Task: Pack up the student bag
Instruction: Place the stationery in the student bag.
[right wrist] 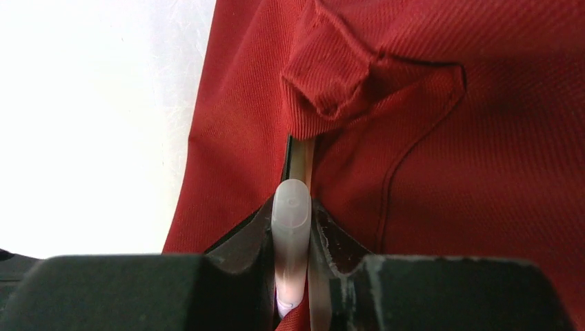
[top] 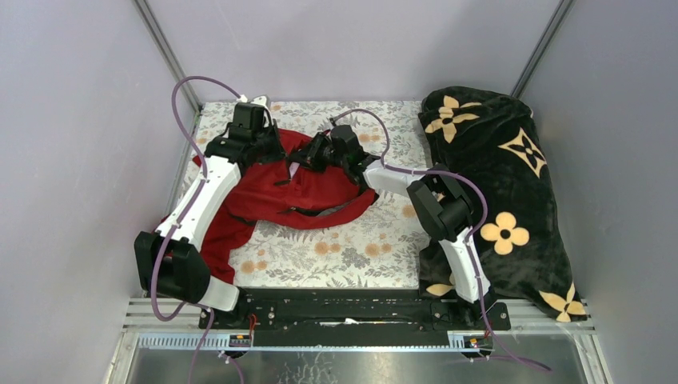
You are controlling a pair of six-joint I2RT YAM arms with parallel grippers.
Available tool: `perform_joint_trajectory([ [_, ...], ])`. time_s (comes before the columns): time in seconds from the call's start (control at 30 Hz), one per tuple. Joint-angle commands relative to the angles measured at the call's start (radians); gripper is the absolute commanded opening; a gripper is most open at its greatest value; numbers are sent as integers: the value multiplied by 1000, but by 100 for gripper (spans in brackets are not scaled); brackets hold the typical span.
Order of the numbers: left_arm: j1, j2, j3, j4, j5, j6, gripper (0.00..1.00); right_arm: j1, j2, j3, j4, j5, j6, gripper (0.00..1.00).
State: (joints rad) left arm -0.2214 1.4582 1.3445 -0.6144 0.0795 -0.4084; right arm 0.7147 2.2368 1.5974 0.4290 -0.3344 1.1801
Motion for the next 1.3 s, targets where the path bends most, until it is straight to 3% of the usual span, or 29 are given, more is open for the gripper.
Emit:
perform_joint_trajectory([
  [0.0,8,-22,-32,97,76,-17,0,17,-57,-34,2,-23,-63,4],
  [0.3,11,-85,-78,180,170,-11,0,40,-68,-54,31,-38,-54,0],
  [0.47,11,-106,-105,207,277,6,0,54,5,80,-23,-64,-66,1],
  [0.53,11,-125,-130,239,315,-4,0,59,72,183,-81,-56,-80,8],
  [0.63,11,-156,-164,281,340,-19,0,60,126,295,-157,-46,-102,28],
  [0.93,19,-143,-161,234,249,-26,0,57,-45,122,-223,36,-208,67],
  [1.27,27,-139,-172,246,238,-30,0,55,-215,24,-345,163,-384,82],
])
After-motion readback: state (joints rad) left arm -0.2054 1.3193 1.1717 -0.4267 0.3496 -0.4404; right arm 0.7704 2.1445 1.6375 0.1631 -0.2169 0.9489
